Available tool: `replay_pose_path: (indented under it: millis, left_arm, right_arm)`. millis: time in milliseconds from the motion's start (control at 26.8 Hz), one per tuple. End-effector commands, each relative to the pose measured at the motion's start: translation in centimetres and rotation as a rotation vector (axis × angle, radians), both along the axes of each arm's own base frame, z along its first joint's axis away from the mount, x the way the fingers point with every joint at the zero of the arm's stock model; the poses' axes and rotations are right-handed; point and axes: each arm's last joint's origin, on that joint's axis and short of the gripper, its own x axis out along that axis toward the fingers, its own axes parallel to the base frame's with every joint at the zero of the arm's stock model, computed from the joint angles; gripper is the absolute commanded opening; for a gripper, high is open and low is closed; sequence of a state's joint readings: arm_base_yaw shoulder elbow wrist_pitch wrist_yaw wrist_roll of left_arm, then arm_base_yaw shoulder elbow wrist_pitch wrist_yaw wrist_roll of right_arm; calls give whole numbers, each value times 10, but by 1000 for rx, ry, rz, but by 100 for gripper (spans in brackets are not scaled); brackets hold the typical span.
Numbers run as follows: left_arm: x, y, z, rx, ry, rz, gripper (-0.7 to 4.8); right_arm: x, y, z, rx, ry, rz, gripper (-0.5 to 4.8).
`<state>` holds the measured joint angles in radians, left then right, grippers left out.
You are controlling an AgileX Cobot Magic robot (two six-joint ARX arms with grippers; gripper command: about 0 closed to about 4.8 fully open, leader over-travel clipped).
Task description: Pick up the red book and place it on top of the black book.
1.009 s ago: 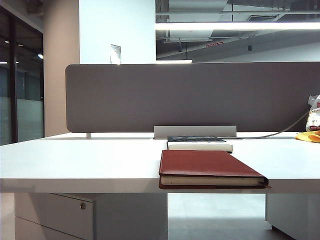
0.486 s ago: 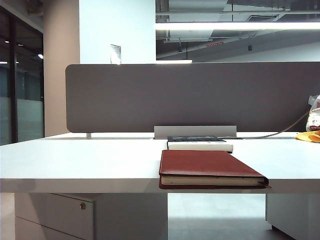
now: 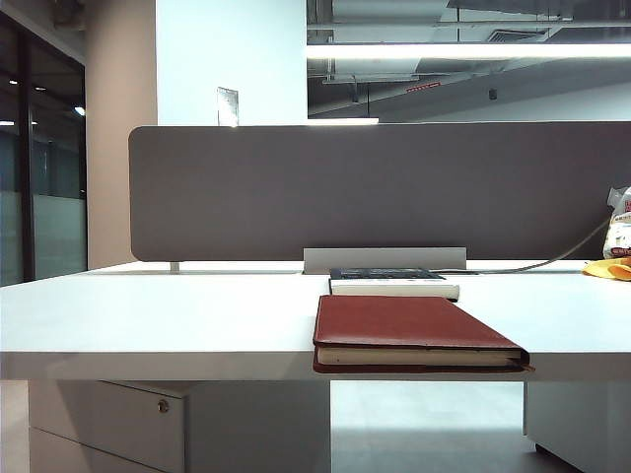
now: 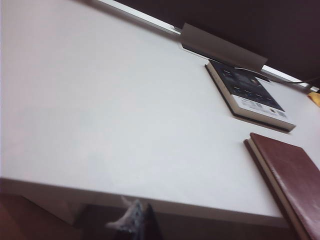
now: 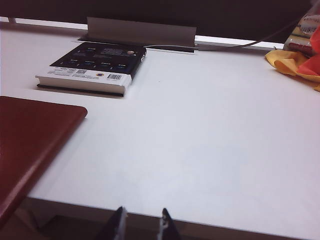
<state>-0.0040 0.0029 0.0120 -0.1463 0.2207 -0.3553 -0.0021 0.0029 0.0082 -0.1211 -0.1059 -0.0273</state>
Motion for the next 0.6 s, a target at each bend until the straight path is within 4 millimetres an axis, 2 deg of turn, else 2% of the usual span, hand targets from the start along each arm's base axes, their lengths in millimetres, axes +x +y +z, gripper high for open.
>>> replay_pose_path:
  millis: [37, 299, 411, 486, 598]
  left_arm:
    - [-2, -1, 13, -52, -32, -51, -4]
    - [-13, -4, 52, -134, -111, -158, -4]
    - [-13, -5, 66, -142, -93, -176, -4]
    - [-8, -6, 75, -148, -47, -214, -4]
    - [11, -8, 90, -154, 59, -266, -4]
  right_arm:
    - [0, 0, 1, 2, -18, 5, 95]
    - [0, 0, 1, 61, -11, -2, 88]
    - [0, 0, 1, 61, -11, -1, 89]
    - [0, 0, 1, 61, -11, -1, 89]
    - [0, 0, 1, 62, -11, -1, 89]
